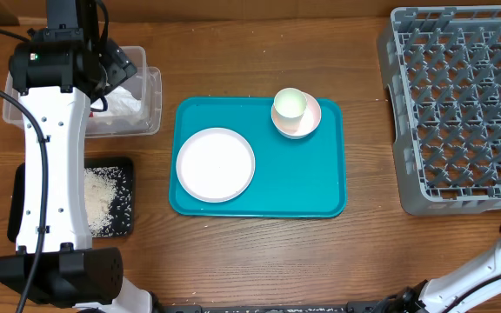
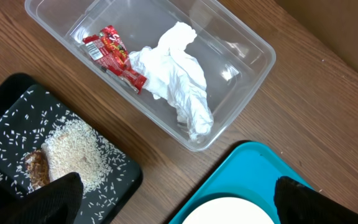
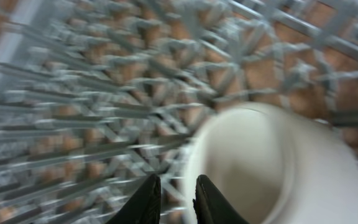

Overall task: Sort waste into correct bins and load items into the dishwasher
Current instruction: 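Set the bowl upside down in the rack and open right gripper, then move the right gripper back to the cup stack on the tray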

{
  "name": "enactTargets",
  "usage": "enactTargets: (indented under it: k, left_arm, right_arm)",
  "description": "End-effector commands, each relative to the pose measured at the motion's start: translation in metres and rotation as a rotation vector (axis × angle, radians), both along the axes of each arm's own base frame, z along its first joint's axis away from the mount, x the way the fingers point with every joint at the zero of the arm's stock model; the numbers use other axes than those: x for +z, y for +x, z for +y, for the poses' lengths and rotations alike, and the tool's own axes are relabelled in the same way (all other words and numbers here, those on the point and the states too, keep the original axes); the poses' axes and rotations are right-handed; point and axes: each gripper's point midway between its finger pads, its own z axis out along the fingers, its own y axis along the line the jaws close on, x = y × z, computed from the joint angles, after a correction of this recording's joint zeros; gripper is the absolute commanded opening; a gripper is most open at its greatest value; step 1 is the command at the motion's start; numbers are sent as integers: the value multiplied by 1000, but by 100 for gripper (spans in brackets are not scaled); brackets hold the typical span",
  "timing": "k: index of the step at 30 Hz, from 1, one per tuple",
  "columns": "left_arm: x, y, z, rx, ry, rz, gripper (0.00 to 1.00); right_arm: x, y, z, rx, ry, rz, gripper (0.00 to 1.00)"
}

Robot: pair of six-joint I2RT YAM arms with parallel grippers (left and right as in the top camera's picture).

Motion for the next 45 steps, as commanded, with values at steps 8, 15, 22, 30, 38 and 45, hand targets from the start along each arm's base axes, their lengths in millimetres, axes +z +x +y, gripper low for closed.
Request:
enactTargets:
  k: [8,15,22,30,38,45]
  left_arm:
    - [1,2,-3,3,-8,-9,100]
    - [1,2,-3,3,-8,-9,100]
    - [1,1,-3,4,-8,-9,100]
    - [1,2,-3,4,-8,-9,100]
    - [1,2,-3,4,-8,-9,100]
    - [1,2,-3,3,-8,-9,100]
  right_arm:
    - [-4,-66,-40,-274,-82,195,18]
    - [67,-62,-22,-259,-73,0,22]
    - [202,16,124,452,340,-683,38]
    - [191,47,278,790,451,-569,61]
    - [95,68,394,782,-51,-74,63]
    - [24,69,512,980,-207,53,63]
